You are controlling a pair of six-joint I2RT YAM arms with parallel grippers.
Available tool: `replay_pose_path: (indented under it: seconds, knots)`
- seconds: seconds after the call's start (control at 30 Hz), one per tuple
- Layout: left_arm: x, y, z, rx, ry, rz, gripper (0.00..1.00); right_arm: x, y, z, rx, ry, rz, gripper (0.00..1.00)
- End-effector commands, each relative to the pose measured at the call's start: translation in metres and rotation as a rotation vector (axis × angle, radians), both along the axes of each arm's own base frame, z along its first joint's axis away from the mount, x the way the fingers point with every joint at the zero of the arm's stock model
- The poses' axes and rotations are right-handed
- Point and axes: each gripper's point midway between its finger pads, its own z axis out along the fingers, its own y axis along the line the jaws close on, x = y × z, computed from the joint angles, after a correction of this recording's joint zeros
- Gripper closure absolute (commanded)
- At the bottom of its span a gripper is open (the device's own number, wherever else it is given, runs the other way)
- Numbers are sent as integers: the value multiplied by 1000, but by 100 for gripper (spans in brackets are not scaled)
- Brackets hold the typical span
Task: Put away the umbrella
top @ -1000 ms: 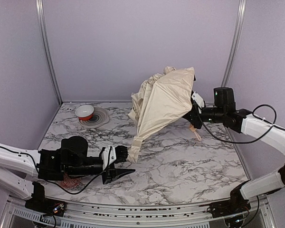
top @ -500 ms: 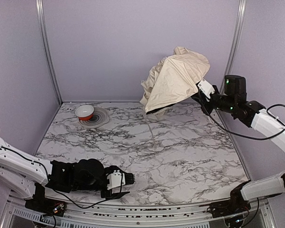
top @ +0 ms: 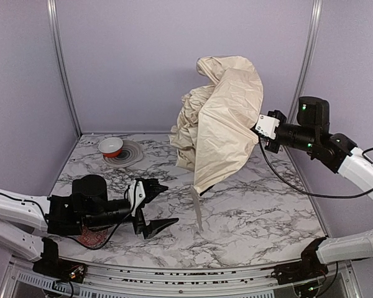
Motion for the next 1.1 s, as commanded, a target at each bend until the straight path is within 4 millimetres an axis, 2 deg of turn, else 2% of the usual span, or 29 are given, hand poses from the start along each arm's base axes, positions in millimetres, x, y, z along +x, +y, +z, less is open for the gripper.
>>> replay_pose_path:
  seconds: [0.0,0.07,0.2,0.27,0.3,0.37,0.4,0.5,0.63,0.67,0.7,0.83,0.93,1.07]
  knots:
    - [-12,-28,45,-144,6,-121,11,-19,20,50,51,-108,112,100]
    - [-15,-37,45,-147,22,-157,12,-22,27,56,63,-107,137,100]
    - [-26,-50,57,-204,45,-240,13,-26,36,60,58,-109,163,100]
    - [-35,-58,53,-200,77,-298,14,-26,37,60,51,-111,162,100]
    - [-36,-61,46,-186,95,-307,14,-27,37,61,51,-114,164,100]
    - [-31,-69,51,-197,92,-296,17,-28,38,60,51,-113,168,100]
    - [-29,-70,50,-199,84,-288,22,-28,38,60,53,-115,169,100]
    - [-29,-73,52,-202,69,-303,47,-28,38,60,51,-114,170,100]
    - [-33,-72,48,-193,81,-335,96,-26,36,62,72,-113,152,100]
    - [-33,-69,42,-183,90,-326,100,-25,36,65,87,-110,145,100]
    - [-30,-67,39,-180,93,-310,100,-25,35,69,104,-106,140,100]
    - [-16,-50,5,-107,83,-201,100,-33,39,81,155,-72,178,100]
    - [9,-31,-22,-15,31,-63,100,-46,41,87,195,-23,223,100]
    - [44,-3,-45,91,-67,96,100,-63,44,73,163,2,239,100]
